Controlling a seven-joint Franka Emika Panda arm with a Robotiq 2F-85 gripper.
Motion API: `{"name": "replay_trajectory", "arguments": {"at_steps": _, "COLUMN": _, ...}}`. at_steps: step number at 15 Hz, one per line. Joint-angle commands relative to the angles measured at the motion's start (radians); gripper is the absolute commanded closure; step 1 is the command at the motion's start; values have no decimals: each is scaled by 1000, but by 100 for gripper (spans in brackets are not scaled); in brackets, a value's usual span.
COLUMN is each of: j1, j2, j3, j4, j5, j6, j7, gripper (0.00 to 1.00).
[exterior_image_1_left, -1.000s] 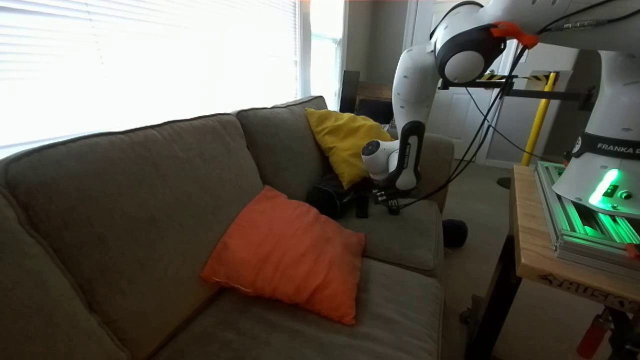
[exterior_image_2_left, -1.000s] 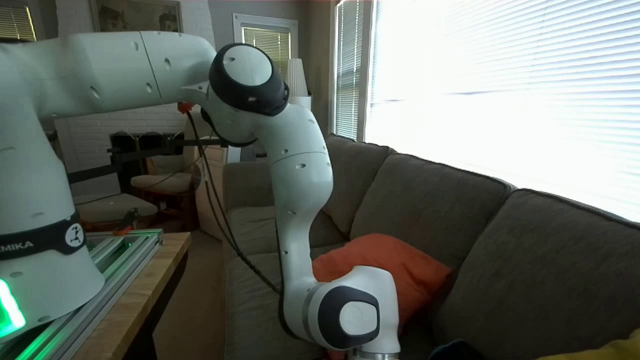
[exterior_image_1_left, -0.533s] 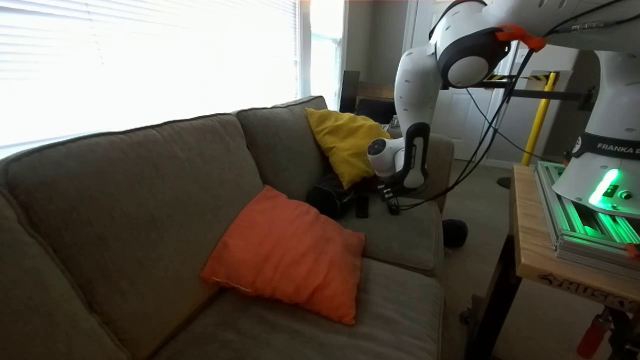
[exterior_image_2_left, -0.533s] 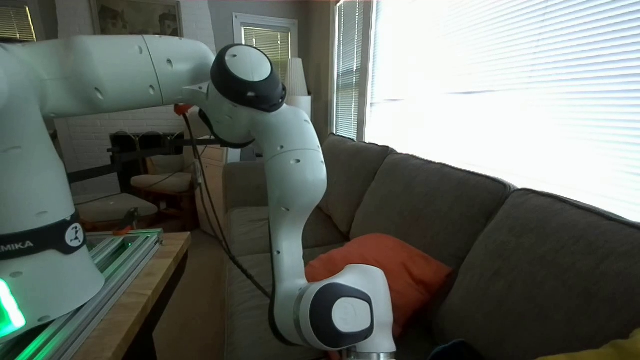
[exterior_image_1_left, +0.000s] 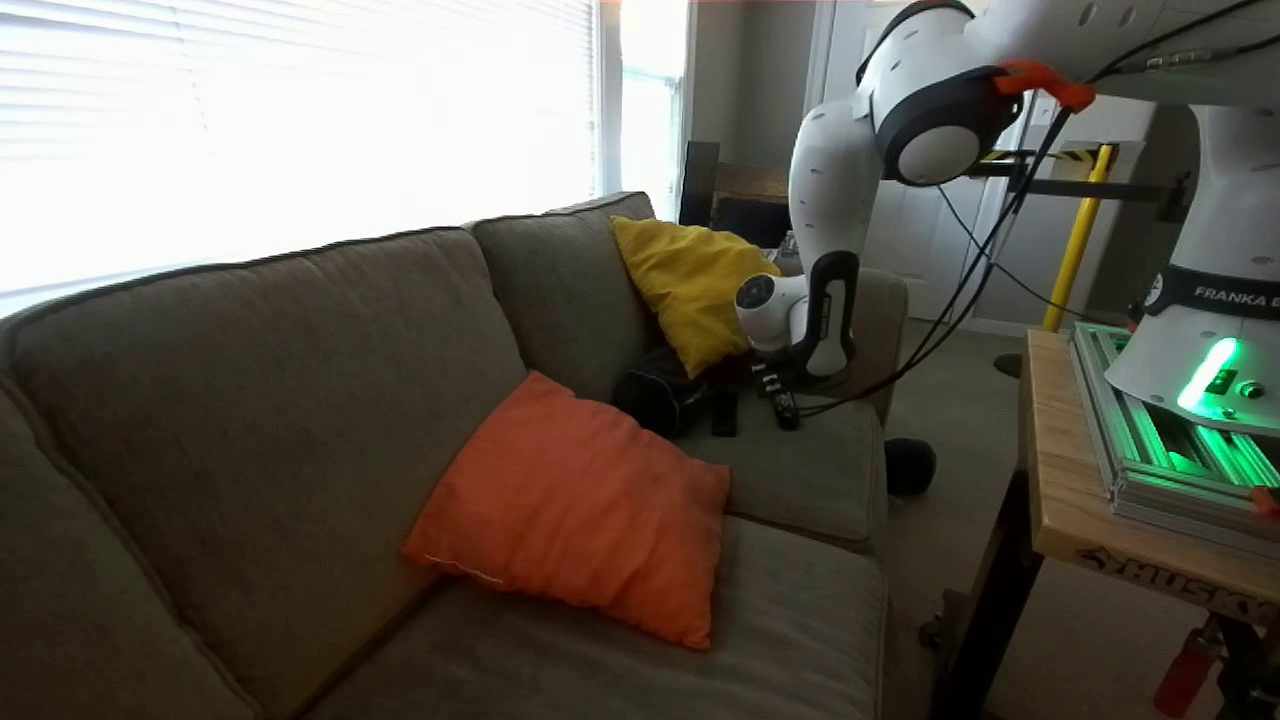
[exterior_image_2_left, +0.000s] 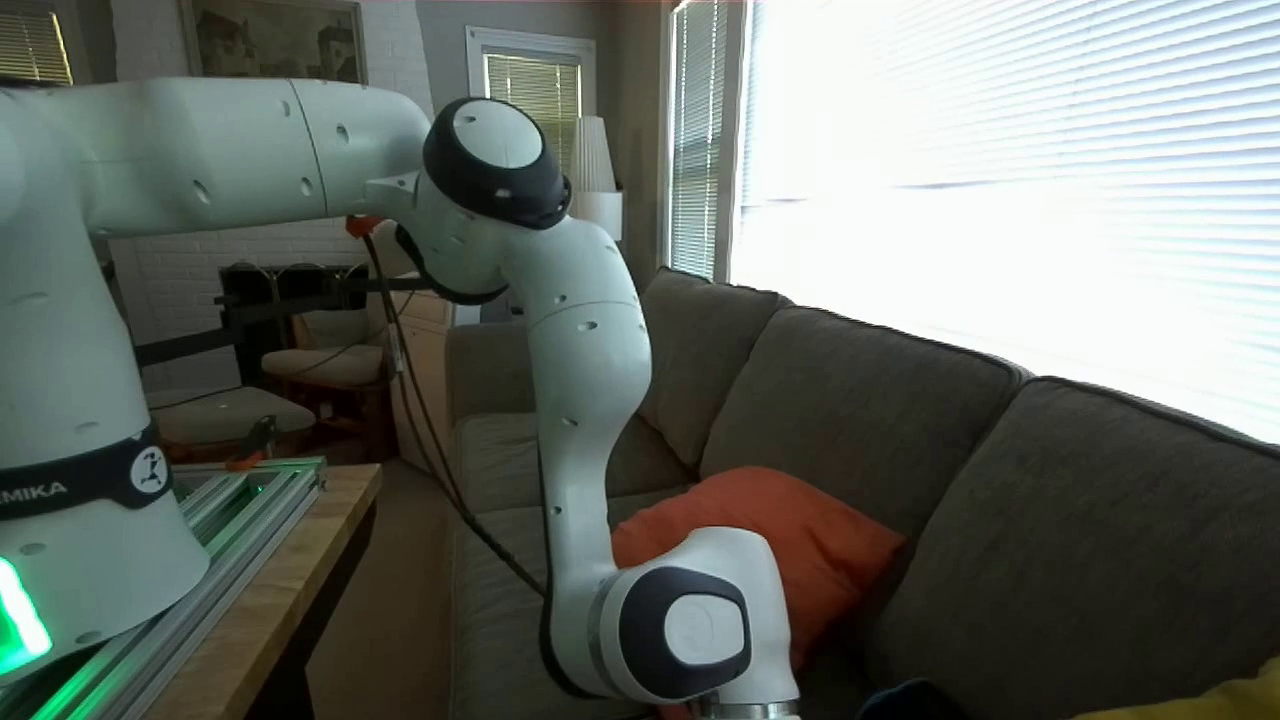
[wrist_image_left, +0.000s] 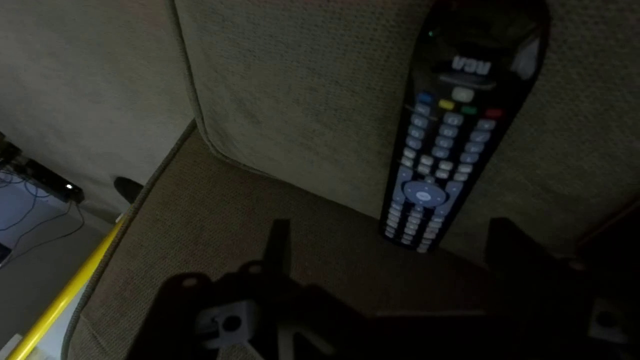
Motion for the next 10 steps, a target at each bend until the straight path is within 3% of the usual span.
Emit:
{"name": "replay_trajectory", "arguments": {"at_steps": 1, "j1": 87, "j2": 113, "j3": -71, "j4": 21, "j5": 93, "j6": 77, "j7": 86, "gripper": 0}}
{"name": "replay_trajectory", "arguments": {"at_steps": 3, "j1": 107, "j2": 52, "j3": -77, "j4": -43, "j5": -49, "j6": 89, "j7": 236, "gripper": 0}}
{"name": "replay_trajectory", "arguments": {"at_steps": 7, "j1": 167, "j2": 58, "j3": -95, "j4": -45, "j5": -176, "j6": 47, "j7": 468, "gripper": 0}}
{"name": "replay_trajectory", "arguments": {"at_steps": 10, "j1": 156, "j2": 58, "j3": -69, "j4": -19, "j5": -269, "j6": 3, "j7": 563, "gripper": 0}}
